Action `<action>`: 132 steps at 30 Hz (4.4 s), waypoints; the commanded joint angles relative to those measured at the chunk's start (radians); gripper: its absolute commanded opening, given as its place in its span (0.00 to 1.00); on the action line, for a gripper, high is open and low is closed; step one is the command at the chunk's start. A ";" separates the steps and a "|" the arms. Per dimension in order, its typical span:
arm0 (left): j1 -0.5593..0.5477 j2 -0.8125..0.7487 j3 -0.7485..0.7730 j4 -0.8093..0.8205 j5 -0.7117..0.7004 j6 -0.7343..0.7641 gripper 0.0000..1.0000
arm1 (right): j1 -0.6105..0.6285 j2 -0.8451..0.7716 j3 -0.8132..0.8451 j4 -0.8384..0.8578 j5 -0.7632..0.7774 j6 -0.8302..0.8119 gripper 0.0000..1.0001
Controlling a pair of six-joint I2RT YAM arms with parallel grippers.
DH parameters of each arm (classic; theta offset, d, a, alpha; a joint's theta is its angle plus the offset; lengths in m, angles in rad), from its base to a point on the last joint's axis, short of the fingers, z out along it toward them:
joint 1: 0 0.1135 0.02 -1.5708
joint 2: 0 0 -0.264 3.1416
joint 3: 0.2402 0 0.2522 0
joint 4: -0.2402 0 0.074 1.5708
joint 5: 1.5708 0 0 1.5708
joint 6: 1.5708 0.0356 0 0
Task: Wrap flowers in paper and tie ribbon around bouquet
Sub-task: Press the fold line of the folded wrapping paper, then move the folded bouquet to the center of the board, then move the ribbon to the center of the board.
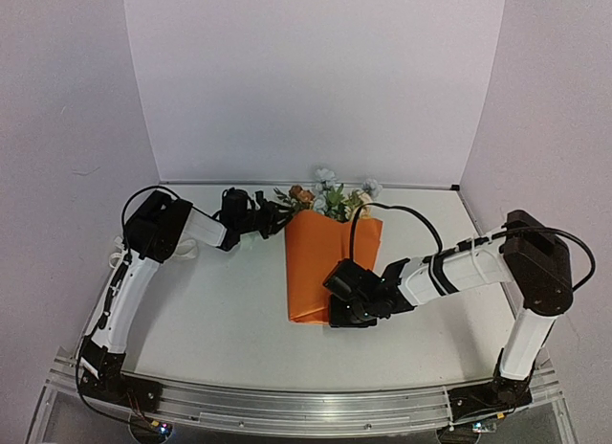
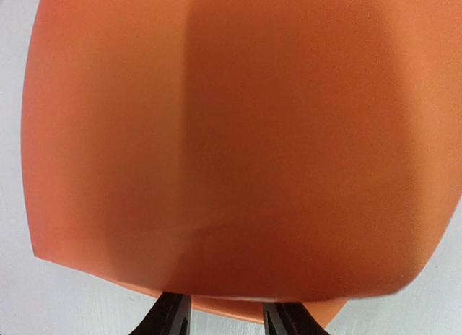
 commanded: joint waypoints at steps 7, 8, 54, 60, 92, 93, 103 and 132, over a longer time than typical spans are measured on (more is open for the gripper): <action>-0.010 -0.300 -0.136 -0.106 0.083 0.182 0.31 | -0.006 -0.142 0.043 -0.192 -0.067 0.013 0.41; -0.013 -0.320 -0.147 -0.126 0.085 0.190 0.31 | -0.007 -0.157 0.048 -0.201 -0.062 0.016 0.41; 0.008 -0.989 -0.804 -0.647 0.031 0.485 0.32 | -0.565 0.072 -0.031 0.350 -0.428 0.065 0.37; 0.021 -0.948 -0.749 -0.686 0.041 0.520 0.32 | -0.583 0.068 -0.003 0.356 -0.365 0.088 0.16; 0.163 -0.923 -0.638 -1.052 -0.614 0.650 0.43 | -0.787 0.026 0.132 0.183 -0.375 0.008 0.40; 0.163 -0.921 -0.629 -1.055 -0.635 0.655 0.44 | -0.788 0.010 0.124 0.176 -0.374 0.004 0.42; 0.185 -0.718 -0.431 -1.157 -0.693 0.721 0.51 | -0.787 -0.156 0.057 0.113 -0.364 -0.045 0.68; -0.424 -0.911 -0.674 -0.942 -0.315 0.713 0.29 | -0.564 -0.430 0.033 -0.044 -0.243 -0.145 0.74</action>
